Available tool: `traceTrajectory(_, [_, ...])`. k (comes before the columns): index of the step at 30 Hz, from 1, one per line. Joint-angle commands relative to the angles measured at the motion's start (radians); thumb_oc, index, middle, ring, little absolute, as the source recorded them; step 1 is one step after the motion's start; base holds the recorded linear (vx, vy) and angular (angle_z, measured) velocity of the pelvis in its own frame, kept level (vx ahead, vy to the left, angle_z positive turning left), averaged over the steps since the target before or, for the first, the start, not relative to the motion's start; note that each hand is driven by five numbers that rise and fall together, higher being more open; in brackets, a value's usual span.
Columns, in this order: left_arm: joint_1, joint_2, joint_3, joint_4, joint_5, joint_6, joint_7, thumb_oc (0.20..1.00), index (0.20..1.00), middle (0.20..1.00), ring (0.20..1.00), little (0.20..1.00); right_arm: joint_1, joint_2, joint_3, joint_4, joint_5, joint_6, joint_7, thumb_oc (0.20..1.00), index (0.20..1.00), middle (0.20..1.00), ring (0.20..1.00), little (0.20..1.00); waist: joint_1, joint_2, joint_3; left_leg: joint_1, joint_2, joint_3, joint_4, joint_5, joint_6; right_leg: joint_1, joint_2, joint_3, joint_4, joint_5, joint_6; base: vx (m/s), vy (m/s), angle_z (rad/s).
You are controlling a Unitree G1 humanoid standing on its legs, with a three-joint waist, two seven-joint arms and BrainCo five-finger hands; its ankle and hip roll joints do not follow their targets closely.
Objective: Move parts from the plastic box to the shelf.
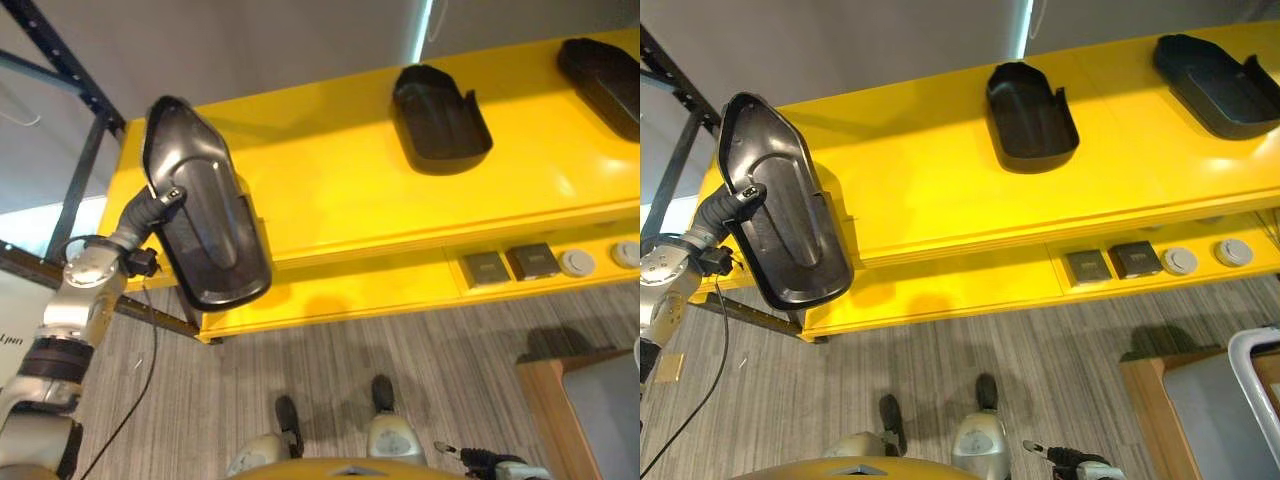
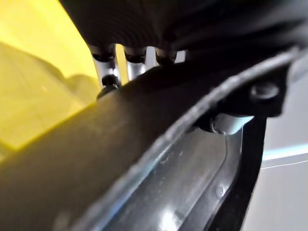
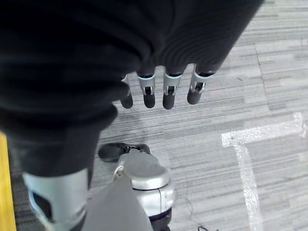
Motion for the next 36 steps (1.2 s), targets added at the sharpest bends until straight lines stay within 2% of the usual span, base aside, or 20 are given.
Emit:
traceTrajectory(1, [-0.208, 0.126, 0.044, 0.095, -0.062, -0.029, -0.07, 0.2, 0.2, 0.2, 0.2, 0.2, -0.021, 0.013, 0.054, -0.022, 0.012, 0.025, 0.04, 1.0, 1.0, 1.0, 1.0, 1.0, -0.017, -0.025, 0.06, -0.02, -0.038, -0.007, 0.001, -0.072, 0.029, -0.013, 0.058, 0.061, 0.037, -0.087, -0.047, 0.03, 0.018, -0.09])
traceTrajectory(5, [-0.316, 0.176, -0.019, 0.233, -0.061, -0.016, -0.103, 0.2, 0.2, 0.2, 0.2, 0.2, -0.037, 0.002, 0.085, -0.053, -0.005, 0.031, 0.02, 1.0, 1.0, 1.0, 1.0, 1.0, -0.038, -0.015, 0.088, -0.036, -0.032, -0.001, 0.001, -0.062, 0.024, -0.036, 0.061, 0.073, 0.042, -0.088, -0.052, 0.02, 0.021, -0.11])
traceTrajectory(11, [-0.466, 0.231, -0.131, 0.367, 0.029, -0.003, -0.114, 0.2, 0.2, 0.2, 0.2, 0.2, -0.062, -0.031, 0.098, -0.065, 0.052, 0.046, 0.02, 1.0, 1.0, 1.0, 1.0, 1.0, -0.061, -0.008, 0.134, -0.057, -0.021, 0.004, 0.001, -0.051, 0.017, -0.07, 0.059, 0.085, 0.051, -0.087, -0.055, 0.01, 0.004, -0.07])
traceTrajectory(16, [-0.544, 0.258, -0.208, 0.42, 0.058, 0.009, -0.106, 0.2, 0.2, 0.2, 0.2, 0.2, -0.086, -0.063, 0.088, -0.064, 0.041, 0.051, 0.038, 1.0, 1.0, 1.0, 1.0, 1.0, -0.076, 0.004, 0.173, -0.072, -0.015, 0.005, 0.001, -0.044, 0.012, -0.097, 0.06, 0.099, 0.059, -0.087, -0.059, 0.02, 0.031, -0.05])
traceTrajectory(22, [-0.631, 0.261, -0.267, 0.458, 0.049, 0.019, -0.104, 0.2, 0.2, 0.2, 0.2, 0.2, -0.1, -0.065, 0.112, -0.073, 0.076, 0.05, 0.015, 1.0, 1.0, 1.0, 1.0, 1.0, -0.087, 0.001, 0.211, -0.092, -0.009, 0.003, 0.001, -0.041, 0.007, -0.121, 0.066, 0.111, 0.059, -0.084, -0.062, 0.0, 0.0, 0.0])
traceTrajectory(26, [-0.681, 0.254, -0.299, 0.465, 0.058, 0.052, -0.071, 0.2, 0.2, 0.2, 0.2, 0.2, -0.106, -0.067, 0.107, -0.073, 0.095, 0.046, 0.017, 1.0, 1.0, 1.0, 1.0, 1.0, -0.093, -0.002, 0.227, -0.1, -0.007, -0.001, 0.001, -0.039, 0.006, -0.13, 0.07, 0.118, 0.058, -0.081, -0.064, 0.0, 0.0, 0.0])
traceTrajectory(29, [-0.692, 0.255, -0.297, 0.482, 0.026, 0.087, -0.003, 0.2, 0.2, 0.2, 0.2, 0.2, -0.108, -0.067, 0.111, -0.083, 0.103, 0.053, 0.01, 1.0, 1.0, 1.0, 1.0, 1.0, -0.097, -0.001, 0.234, -0.101, -0.005, 0.001, 0.001, -0.037, 0.004, -0.131, 0.071, 0.12, 0.057, -0.081, -0.064, 0.0, 0.0, 0.0])
traceTrajectory(30, [-0.693, 0.255, -0.293, 0.487, 0.033, 0.098, 0.02, 0.492, 0.492, 0.492, 0.492, 0.492, -0.107, -0.065, 0.11, -0.085, 0.112, 0.059, 0.007, 1.0, 1.0, 1.0, 1.0, 1.0, -0.098, -0.001, 0.235, -0.101, -0.004, 0.002, 0.001, -0.036, 0.004, -0.131, 0.071, 0.121, 0.056, -0.081, -0.064, 0.0, 0.0, 0.0])
traceTrajectory(31, [-0.695, 0.255, -0.29, 0.494, 0.043, 0.103, 0.038, 0.545, 0.545, 0.545, 0.545, 0.545, -0.106, -0.062, 0.11, -0.085, 0.116, 0.059, 0.005, 1.0, 1.0, 1.0, 1.0, 1.0, -0.098, -0.003, 0.237, -0.101, -0.003, 0.001, 0.001, -0.036, 0.004, -0.131, 0.072, 0.122, 0.056, -0.081, -0.065, 0.0, 0.0, 0.0])
traceTrajectory(32, [-0.7, 0.262, -0.284, 0.509, 0.05, 0.105, 0.043, 0.539, 0.539, 0.539, 0.539, 0.539, -0.103, -0.057, 0.109, -0.086, 0.122, 0.053, 0.006, 1.0, 1.0, 1.0, 1.0, 1.0, -0.097, -0.006, 0.239, -0.102, -0.001, 0.0, 0.001, -0.036, 0.004, -0.131, 0.072, 0.121, 0.057, -0.081, -0.066, 0.0, -0.03, -0.01])
traceTrajectory(33, [-0.701, 0.264, -0.282, 0.514, 0.049, 0.105, 0.046, 0.457, 0.457, 0.457, 0.457, 0.457, -0.102, -0.057, 0.108, -0.085, 0.123, 0.049, 0.008, 1.0, 1.0, 1.0, 1.0, 1.0, -0.097, -0.007, 0.24, -0.102, 0.0, 0.0, 0.001, -0.036, 0.004, -0.131, 0.072, 0.12, 0.057, -0.082, -0.066, 0.0, -0.031, -0.01])
traceTrajectory(34, [-0.703, 0.264, -0.279, 0.522, 0.047, 0.11, 0.056, 0.322, 0.322, 0.322, 0.322, 0.322, -0.102, -0.058, 0.108, -0.084, 0.122, 0.046, 0.01, 1.0, 1.0, 1.0, 1.0, 1.0, -0.097, -0.008, 0.241, -0.102, 0.001, -0.001, 0.001, -0.035, 0.003, -0.13, 0.073, 0.12, 0.058, -0.082, -0.066, 0.0, 0.0, 0.0])
traceTrajectory(35, [-0.706, 0.265, -0.277, 0.526, 0.047, 0.112, 0.064, 0.263, 0.263, 0.263, 0.263, 0.263, -0.103, -0.058, 0.11, -0.085, 0.123, 0.046, 0.011, 1.0, 1.0, 1.0, 1.0, 1.0, -0.096, -0.008, 0.241, -0.102, 0.001, -0.003, 0.001, -0.035, 0.003, -0.13, 0.073, 0.12, 0.058, -0.082, -0.067, 0.0, 0.0, 0.0])
traceTrajectory(36, [-0.705, 0.267, -0.273, 0.529, 0.049, 0.114, 0.07, 0.244, 0.244, 0.244, 0.244, 0.244, -0.103, -0.058, 0.11, -0.085, 0.124, 0.046, 0.011, 1.0, 1.0, 1.0, 1.0, 1.0, -0.096, -0.008, 0.242, -0.101, 0.002, -0.004, 0.001, -0.035, 0.003, -0.128, 0.073, 0.12, 0.057, -0.083, -0.067, 0.0, 0.0, 0.0])
